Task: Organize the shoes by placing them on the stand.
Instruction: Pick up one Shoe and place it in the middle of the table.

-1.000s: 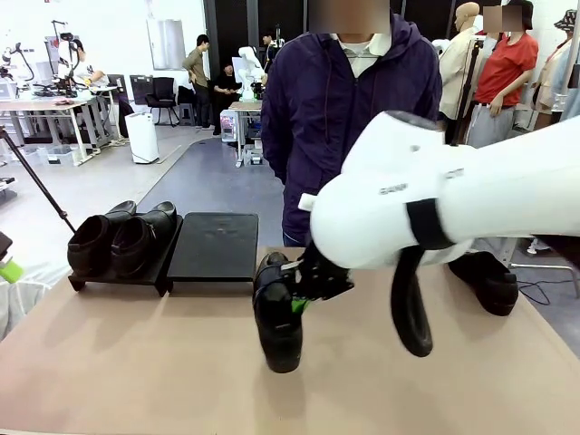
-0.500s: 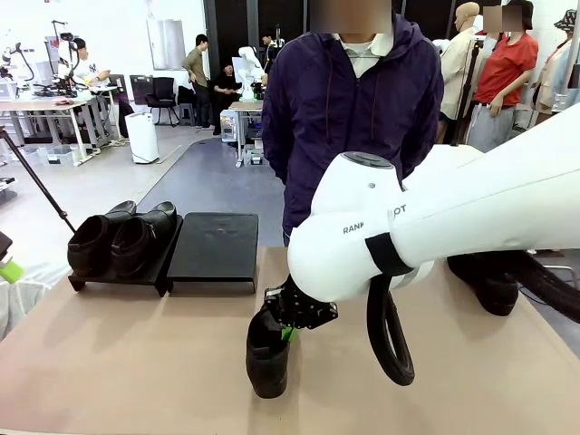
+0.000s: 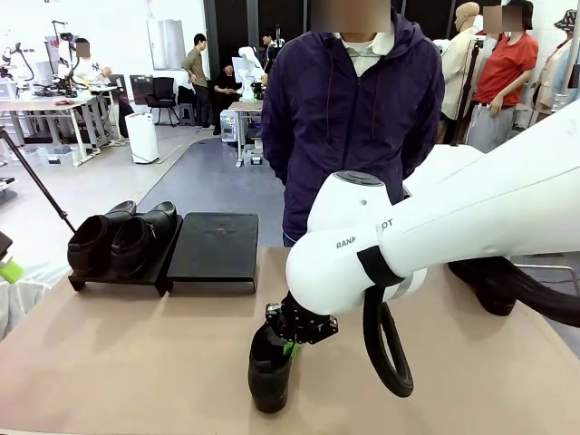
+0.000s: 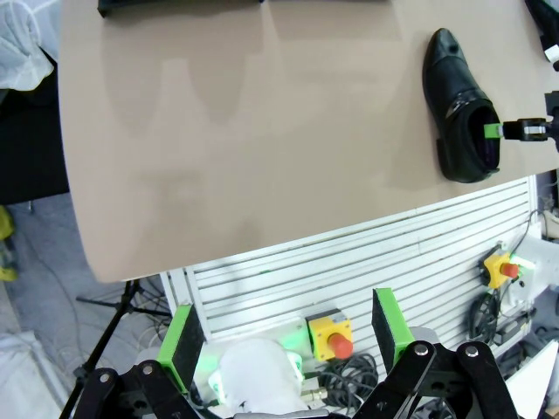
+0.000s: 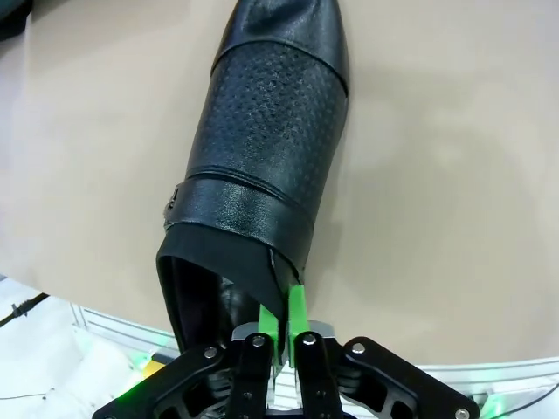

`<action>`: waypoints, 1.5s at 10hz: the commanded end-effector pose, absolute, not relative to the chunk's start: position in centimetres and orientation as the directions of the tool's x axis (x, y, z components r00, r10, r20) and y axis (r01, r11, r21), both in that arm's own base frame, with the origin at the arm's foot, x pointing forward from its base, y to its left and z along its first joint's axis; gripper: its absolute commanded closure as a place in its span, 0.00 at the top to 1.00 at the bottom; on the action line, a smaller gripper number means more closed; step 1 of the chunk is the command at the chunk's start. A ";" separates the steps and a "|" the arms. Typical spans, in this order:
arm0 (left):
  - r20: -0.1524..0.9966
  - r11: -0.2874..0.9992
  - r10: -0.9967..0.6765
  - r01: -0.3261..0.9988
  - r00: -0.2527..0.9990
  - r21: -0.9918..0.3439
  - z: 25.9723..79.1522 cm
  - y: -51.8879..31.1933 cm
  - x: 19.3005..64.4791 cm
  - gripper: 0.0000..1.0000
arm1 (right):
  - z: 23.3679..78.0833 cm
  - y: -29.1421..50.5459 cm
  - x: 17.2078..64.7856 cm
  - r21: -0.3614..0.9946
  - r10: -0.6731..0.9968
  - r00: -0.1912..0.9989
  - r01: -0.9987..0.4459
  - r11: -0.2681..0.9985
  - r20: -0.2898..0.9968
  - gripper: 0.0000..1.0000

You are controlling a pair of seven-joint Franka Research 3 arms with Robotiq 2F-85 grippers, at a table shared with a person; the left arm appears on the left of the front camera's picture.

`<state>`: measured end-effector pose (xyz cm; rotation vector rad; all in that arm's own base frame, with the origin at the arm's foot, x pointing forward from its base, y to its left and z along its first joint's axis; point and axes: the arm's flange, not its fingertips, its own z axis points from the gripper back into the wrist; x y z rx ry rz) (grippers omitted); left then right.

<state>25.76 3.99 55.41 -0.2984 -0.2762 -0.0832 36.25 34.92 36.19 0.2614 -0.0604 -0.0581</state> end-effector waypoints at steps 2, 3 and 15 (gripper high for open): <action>0.286 0.952 -0.023 0.108 0.958 -0.286 55.3 4.0 25.7 1.00 | 37.3 35.8 36.4 0.265 -0.039 0.997 0.019 0.964 0.070 1.00; 0.286 0.952 -0.023 0.108 0.958 -0.286 55.3 4.0 25.7 1.00 | 37.6 35.5 36.3 0.265 -0.023 0.997 0.004 0.964 0.067 1.00; 0.286 0.952 -0.023 0.108 0.958 -0.286 55.3 4.0 25.7 1.00 | 51.2 1.0 26.4 0.441 0.201 0.958 -0.275 0.854 0.207 1.00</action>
